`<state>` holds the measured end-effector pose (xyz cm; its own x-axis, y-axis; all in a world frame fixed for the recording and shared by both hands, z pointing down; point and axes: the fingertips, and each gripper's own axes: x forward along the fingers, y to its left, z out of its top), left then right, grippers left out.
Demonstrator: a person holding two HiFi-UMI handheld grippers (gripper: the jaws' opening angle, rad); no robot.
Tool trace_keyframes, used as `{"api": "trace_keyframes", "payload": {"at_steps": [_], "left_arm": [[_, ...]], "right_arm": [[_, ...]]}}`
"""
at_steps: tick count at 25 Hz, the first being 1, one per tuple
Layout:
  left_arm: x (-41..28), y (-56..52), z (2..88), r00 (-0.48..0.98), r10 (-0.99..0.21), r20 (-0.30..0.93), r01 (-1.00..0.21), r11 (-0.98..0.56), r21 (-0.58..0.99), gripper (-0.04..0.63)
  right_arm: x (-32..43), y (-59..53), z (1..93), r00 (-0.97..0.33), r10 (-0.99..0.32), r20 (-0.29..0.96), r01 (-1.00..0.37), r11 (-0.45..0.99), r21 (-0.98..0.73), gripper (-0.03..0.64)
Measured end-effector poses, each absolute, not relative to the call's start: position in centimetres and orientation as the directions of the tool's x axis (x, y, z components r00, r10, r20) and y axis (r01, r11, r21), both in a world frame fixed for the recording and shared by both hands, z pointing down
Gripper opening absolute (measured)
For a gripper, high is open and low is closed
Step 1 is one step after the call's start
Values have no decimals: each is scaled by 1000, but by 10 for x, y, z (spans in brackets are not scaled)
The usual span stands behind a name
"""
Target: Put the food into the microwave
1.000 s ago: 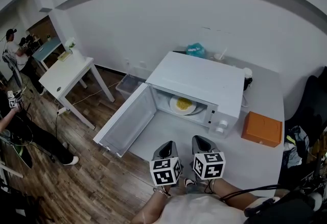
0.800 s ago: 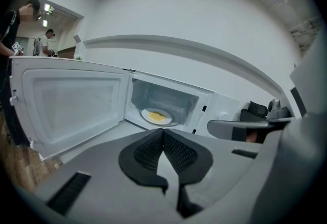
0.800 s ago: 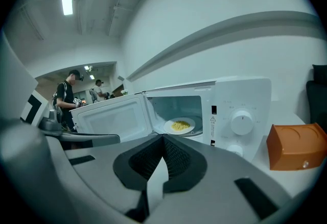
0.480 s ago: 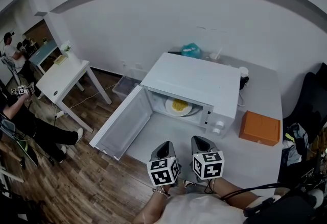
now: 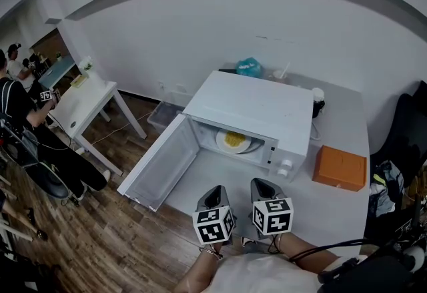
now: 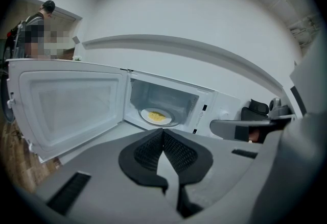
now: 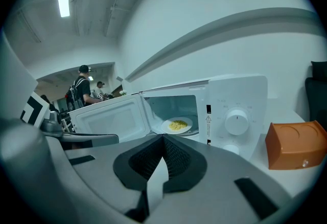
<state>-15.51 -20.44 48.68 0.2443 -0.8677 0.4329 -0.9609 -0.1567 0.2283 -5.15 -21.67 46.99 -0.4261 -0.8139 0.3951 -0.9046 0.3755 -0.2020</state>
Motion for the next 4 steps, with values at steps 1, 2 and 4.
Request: {"api": "trace_keyframes", "payload": {"at_steps": [1, 2, 4], "left_arm": [[-156, -204, 487, 243, -868, 433, -961, -156, 228, 5], [-156, -204, 487, 242, -868, 433, -961, -154, 229, 5], [-157, -203, 488, 240, -869, 432, -961, -151, 230, 5]], "right_arm": [[-51, -216, 470, -425, -814, 396, -905, 375, -202, 15], [-51, -216, 470, -425, -814, 396, -905, 374, -201, 15], [-51, -216, 471, -424, -814, 397, -906, 374, -200, 15]]}}
